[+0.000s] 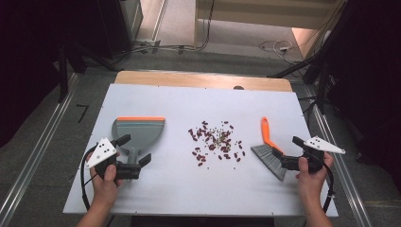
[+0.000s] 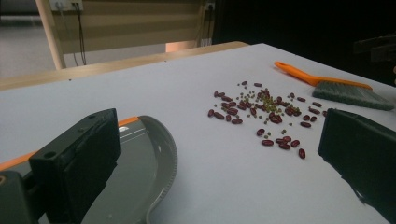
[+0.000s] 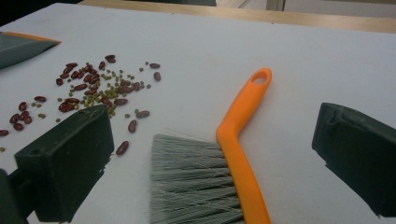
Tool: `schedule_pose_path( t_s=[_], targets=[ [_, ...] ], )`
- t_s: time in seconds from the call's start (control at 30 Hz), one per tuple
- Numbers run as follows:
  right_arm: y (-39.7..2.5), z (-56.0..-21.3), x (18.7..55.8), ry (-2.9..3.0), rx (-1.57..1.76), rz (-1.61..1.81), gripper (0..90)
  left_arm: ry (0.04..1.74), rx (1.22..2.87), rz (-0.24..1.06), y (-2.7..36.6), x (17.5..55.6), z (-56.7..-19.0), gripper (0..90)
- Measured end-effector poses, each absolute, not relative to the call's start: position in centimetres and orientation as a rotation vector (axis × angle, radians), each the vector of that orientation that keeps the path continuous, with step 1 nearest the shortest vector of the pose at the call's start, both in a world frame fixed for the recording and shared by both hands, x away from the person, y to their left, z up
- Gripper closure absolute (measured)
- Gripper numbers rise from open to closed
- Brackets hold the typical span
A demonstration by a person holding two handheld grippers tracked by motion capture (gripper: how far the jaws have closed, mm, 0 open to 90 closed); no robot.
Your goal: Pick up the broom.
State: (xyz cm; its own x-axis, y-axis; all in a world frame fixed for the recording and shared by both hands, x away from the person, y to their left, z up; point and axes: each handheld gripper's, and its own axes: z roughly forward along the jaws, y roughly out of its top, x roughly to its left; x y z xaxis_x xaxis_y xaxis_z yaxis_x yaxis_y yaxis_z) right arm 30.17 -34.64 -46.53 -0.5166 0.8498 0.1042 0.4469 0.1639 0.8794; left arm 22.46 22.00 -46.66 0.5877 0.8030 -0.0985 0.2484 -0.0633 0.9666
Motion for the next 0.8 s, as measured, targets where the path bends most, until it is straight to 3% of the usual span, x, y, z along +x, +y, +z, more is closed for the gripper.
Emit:
schedule_pose_path(
  t_s=[0.4, 0.6, 0.8],
  targets=[
    [-33.6, -44.9, 30.8, 2.069, 1.234, 1.241, 0.0, 0.889, 1.62, 0.567, 21.5, 22.6, -46.7, 0.0],
    [-32.3, -43.6, 32.7, 2.159, 1.28, 1.185, 0.0, 0.875, 1.633, 0.567, 20.9, 22.6, -46.6, 0.0],
    [-31.2, -43.2, 35.3, 2.218, 1.344, 1.092, 5.9, 0.875, 1.634, 0.564, 21.1, 22.5, -46.6, 0.0]
  ],
)
